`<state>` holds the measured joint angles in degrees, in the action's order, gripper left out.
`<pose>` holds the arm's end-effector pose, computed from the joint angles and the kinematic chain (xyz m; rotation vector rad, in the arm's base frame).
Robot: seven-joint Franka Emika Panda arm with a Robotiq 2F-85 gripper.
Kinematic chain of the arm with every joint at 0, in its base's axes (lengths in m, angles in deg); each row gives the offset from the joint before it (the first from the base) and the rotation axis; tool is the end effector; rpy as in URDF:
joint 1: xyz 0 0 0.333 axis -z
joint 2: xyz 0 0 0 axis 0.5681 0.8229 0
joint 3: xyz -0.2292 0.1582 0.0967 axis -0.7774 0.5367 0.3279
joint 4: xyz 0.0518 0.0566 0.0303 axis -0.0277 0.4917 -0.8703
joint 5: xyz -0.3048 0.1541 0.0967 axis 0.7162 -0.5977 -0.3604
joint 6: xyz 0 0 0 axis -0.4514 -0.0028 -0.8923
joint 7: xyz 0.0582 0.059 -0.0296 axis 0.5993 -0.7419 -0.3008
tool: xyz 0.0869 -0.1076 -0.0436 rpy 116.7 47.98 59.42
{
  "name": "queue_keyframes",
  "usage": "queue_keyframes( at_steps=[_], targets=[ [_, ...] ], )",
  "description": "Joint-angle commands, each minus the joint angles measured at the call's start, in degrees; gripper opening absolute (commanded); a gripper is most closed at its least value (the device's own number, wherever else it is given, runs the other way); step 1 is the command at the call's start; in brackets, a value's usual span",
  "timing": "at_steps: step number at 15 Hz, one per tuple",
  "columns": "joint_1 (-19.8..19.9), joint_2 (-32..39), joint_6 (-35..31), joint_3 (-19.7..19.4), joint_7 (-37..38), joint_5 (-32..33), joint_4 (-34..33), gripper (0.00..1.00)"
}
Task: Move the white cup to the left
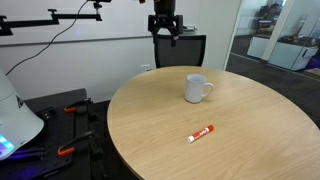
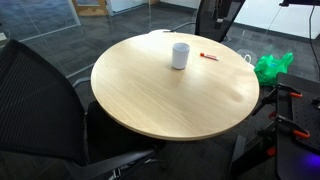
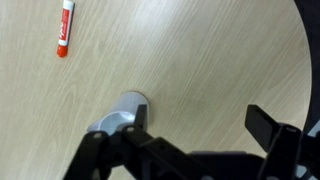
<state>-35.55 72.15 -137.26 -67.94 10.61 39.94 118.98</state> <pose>0.5073 -0.0012 0.3480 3.0604 0.5704 0.0063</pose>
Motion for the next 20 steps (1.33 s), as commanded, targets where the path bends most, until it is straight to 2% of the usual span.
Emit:
queue_keyframes(
  at_steps=[1, 7, 14, 20],
  targets=[
    [1.44, 4.92, -1.66, -0.19, -5.38, -0.06, -3.56, 1.00],
    [3.05, 12.20, -2.85, 0.49, -8.92, 0.50, -8.68, 1.00],
    [3.23, 19.93, -2.44, 0.80, -7.39, 2.92, -16.88, 1.00],
    [3.83, 24.39, -1.37, 2.14, -8.58, 1.93, -21.37, 1.00]
  ],
)
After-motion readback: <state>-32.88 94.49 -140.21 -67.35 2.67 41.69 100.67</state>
